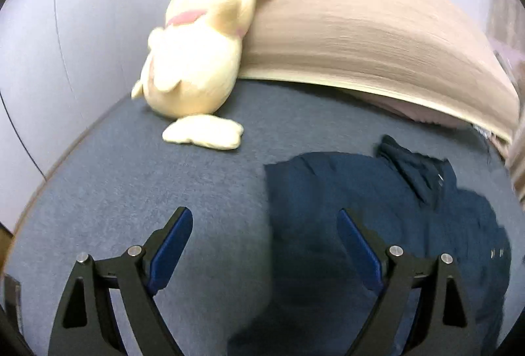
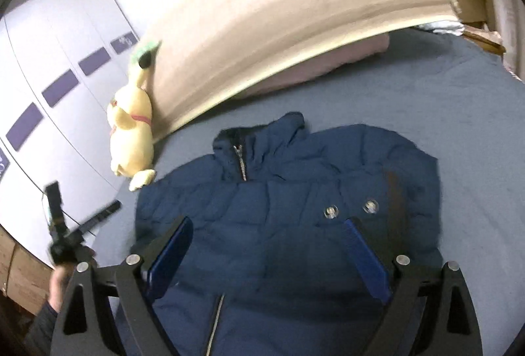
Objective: Fold large clothes
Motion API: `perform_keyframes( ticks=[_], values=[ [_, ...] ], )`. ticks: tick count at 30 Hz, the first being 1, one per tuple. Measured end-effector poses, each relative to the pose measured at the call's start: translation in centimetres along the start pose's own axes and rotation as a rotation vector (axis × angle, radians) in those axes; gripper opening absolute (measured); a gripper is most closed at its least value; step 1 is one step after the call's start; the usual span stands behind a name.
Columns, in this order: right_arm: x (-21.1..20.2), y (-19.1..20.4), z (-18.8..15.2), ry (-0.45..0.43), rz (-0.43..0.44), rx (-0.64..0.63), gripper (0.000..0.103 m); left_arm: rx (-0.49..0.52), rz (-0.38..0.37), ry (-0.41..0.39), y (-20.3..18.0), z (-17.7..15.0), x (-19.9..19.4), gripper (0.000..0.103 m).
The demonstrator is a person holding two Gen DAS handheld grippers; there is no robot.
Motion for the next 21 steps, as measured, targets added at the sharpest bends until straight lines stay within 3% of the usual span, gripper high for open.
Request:
perform_keyframes(
  ticks=[4, 7, 9, 12, 16, 18, 21],
  values=[
    [4.5, -2.1, -0.6, 0.06, -0.07, -0.028, 0.094, 0.065, 0.049, 0.027, -0.5, 0.5, 3.3, 0.089],
    [7.4, -5.0, -1.5, 0.127, -0.139, -0.011, 0.085, 0.15, 0.17, 0.098, -0.9, -0.8, 6.8, 0.086],
    [8.6, -5.9, -2.3, 0.149, -0.165, -0.032, 0.085, 0.164, 0.181, 0.136, -0.8, -2.2, 8.4, 0.087],
    [9.1, -5.9, -2.7, 0.162, -0.202, -0.073, 0.085, 0.151, 0.18, 0.124, -0.6, -2.9, 9.2, 0.088],
    [9.4, -5.9, -2.5, 0.182, -0.218, -0.076, 0.085, 0.177, 0.208, 0.123, -0.5, -2.1, 7.7, 0.086],
    [8.1, -5.4, -1.9, 0.173, -0.221, -0.072, 0.084, 0.176, 0.222, 0.046, -0.3, -1.3, 4.8, 0.086],
    [5.2, -3.3, -0.6, 0.056, -0.21, -0.098, 0.085, 0.156, 0.146, -0.083, -1.4, -0.6, -1.2, 0.086]
  ],
)
Point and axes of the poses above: each gripper's, at about its wrist camera, not at the fingertips, and x roughly the way its jaws point, y to its left, z to its top, the point moved 7 cm from there along x, roughly the way its jaws point, and after that the axes turned 9 degrees about z, right-handed, at the moved point
